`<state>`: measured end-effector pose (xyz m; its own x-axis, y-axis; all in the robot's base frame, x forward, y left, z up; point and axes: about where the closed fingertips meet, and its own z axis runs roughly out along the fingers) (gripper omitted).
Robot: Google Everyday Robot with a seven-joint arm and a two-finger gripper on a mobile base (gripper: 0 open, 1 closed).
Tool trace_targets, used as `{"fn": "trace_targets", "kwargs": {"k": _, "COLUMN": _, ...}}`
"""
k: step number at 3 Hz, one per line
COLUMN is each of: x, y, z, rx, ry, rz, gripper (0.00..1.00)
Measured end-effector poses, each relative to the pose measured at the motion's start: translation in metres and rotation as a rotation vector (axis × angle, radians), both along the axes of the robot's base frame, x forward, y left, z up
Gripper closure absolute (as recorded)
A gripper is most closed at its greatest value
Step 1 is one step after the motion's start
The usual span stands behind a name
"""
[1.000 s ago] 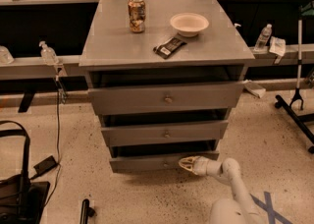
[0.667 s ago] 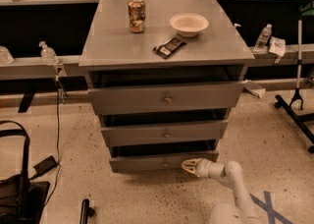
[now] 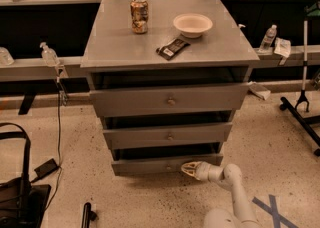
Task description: Close bottom drawer
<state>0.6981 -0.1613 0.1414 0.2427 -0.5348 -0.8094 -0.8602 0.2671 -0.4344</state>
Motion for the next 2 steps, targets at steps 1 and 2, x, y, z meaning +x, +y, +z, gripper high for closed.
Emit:
{"fn": "trace_targets", "kwargs": {"k": 1, "x": 0.0128, "y": 0.0083, "z": 0.0079, "rx": 0.025, "ry": -0.033, "rz": -0.021, "gripper": 1.0}}
{"fn": "trace_targets", "kwargs": {"k": 2, "x": 0.0118, "y": 0.0101, "z": 0.005, "rx": 0.035, "ry": -0.031, "rz": -0.03, "gripper": 1.0}}
